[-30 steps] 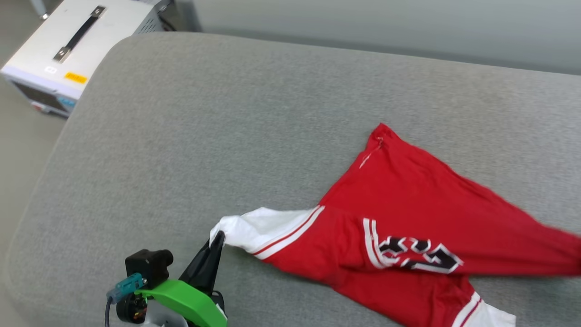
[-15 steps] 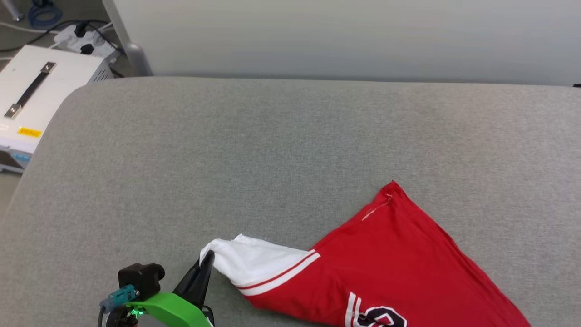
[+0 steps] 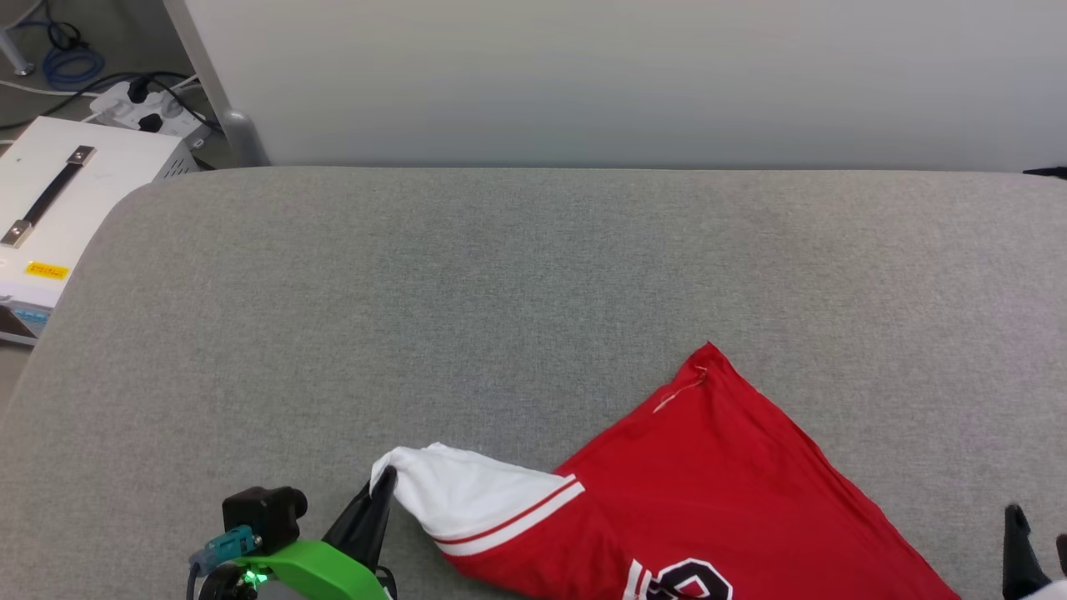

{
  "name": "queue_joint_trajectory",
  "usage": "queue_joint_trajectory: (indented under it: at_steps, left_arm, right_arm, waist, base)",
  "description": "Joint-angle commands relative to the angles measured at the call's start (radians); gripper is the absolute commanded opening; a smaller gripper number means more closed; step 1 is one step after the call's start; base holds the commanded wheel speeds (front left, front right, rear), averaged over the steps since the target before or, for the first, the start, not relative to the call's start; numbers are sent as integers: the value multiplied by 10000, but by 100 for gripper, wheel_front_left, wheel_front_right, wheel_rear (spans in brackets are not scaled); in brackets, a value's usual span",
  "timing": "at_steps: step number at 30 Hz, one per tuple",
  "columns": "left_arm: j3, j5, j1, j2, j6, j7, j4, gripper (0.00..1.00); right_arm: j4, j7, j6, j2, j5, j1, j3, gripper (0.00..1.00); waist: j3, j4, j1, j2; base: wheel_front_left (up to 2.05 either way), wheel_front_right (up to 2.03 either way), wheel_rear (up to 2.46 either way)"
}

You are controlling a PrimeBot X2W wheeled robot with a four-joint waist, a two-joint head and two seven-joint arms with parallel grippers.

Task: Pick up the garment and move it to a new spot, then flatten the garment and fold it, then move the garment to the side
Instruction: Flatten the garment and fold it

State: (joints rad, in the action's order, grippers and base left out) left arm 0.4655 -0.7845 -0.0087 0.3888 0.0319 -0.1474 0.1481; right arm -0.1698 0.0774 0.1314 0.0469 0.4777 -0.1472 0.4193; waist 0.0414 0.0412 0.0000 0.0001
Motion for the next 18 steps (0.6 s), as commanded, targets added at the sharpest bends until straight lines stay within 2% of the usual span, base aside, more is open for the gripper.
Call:
queue_joint_trajectory:
  at_steps: [1,4,8,12,18]
  left_arm:
    - [14,0,49,51,51,7,-49,0]
    - [56,28,-70,36,25,20,-79,0]
    - [164,100,-346,-50,-63,17,-97,0]
    - [258,190,-803,-157,-222,-17,-97,0]
    - [425,339,-1440,-332,-536,-168,65,0]
  right_arm:
    - [92,-329,-7,35,-267,438,-192,100]
    - [251,-561,-7,34,-768,1032,-677,100]
    - [419,288,-7,257,-1249,2050,-1796,100]
    - [402,2013,-7,1097,-1313,3237,-3239,100]
    - [-5,5253,-7,2629,-650,4999,-5650,100]
  waist:
    - [22,45,0,-1]
    - [128,132,0,-1]
    - [406,340,0,-1]
    - [913,622,0,-1]
    - [1534,977,0,-1]
  base:
    - [0,0,0]
    - [0,0,0]
    - [0,0,0]
    - [0,0,0]
    - [0,0,0]
